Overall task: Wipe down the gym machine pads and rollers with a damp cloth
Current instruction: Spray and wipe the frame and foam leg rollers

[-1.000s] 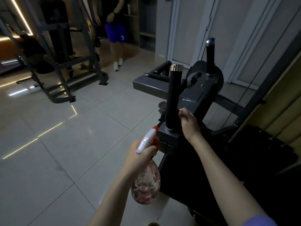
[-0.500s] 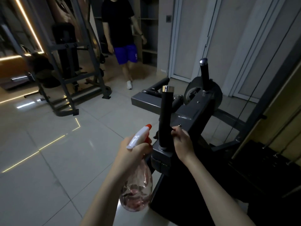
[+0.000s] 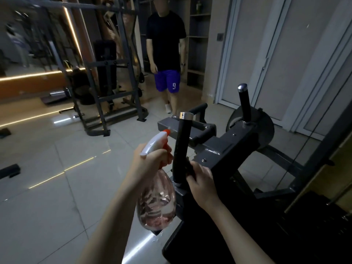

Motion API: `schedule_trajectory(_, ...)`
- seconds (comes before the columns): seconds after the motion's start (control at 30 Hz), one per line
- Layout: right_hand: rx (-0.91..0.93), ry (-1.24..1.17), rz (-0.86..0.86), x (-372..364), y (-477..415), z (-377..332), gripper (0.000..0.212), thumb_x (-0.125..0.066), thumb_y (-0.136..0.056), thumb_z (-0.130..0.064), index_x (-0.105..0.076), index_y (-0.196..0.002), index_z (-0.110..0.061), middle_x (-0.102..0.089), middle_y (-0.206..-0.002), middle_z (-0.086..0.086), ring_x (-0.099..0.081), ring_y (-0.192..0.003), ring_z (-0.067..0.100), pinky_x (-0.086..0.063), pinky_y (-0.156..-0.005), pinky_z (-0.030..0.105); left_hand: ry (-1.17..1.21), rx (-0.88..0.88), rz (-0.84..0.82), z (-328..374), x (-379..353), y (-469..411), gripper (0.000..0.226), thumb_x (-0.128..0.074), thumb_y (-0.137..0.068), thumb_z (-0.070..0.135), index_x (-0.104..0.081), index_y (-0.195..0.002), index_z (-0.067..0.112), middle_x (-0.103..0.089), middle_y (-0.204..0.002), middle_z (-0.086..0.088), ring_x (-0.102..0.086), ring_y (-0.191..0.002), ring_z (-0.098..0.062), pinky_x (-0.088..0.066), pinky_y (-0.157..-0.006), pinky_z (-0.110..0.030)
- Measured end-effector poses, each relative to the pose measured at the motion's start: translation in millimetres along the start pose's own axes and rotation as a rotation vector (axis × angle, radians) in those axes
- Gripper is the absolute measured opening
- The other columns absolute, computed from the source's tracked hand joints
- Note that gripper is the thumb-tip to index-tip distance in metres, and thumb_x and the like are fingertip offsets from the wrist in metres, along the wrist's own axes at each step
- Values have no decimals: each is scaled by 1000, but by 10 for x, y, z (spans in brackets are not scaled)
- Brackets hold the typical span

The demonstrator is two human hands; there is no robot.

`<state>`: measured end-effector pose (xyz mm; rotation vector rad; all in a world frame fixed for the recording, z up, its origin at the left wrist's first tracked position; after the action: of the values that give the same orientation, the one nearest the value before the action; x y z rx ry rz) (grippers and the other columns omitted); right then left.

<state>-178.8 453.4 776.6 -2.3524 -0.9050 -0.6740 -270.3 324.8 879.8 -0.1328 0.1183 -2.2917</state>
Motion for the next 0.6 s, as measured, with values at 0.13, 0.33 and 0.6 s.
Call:
schedule_trajectory(0.13, -11, -25, 54, -15, -2, -5, 38, -42, -86, -31, -58, -113, -10, -62, -102, 0, -41, -94, 10, -37, -97, 41, -46, -7, -51, -25, -43, 1, 28, -54, -65, 12, -57, -83, -9, -61, -74, -16, -56, -73, -31, -44, -71, -42)
schedule_trajectory(0.33, -299, -632, 228, 385, -163, -217, 49, -38, -101, -22, -25, -148, -17, -34, -149, 6, -36, -132, 13, -27, -100, 18, -47, 62, -45, -268, 196, 20, 27, -54, -65, 14, -65, -89, 10, -72, -83, -7, -62, -84, -25, -49, -76, -38)
schedule_trajectory(0.6, -124, -367, 273, 336, -329, -692, 56, -43, -98, -30, -24, -149, -14, -26, -153, 3, -25, -140, 15, -23, -108, 19, -77, 92, -93, -491, 261, 81, 30, -57, -66, 18, -66, -91, 6, -70, -90, -16, -63, -86, -33, -50, -78, -42)
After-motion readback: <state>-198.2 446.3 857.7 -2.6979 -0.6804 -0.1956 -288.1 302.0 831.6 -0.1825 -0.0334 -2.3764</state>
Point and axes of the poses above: each hand's wrist, its own y-axis away from the middle knuckle, its own x-axis out of the back of the hand, z = x × y, the point moved 8 cm from there along -y, towards the middle knuckle
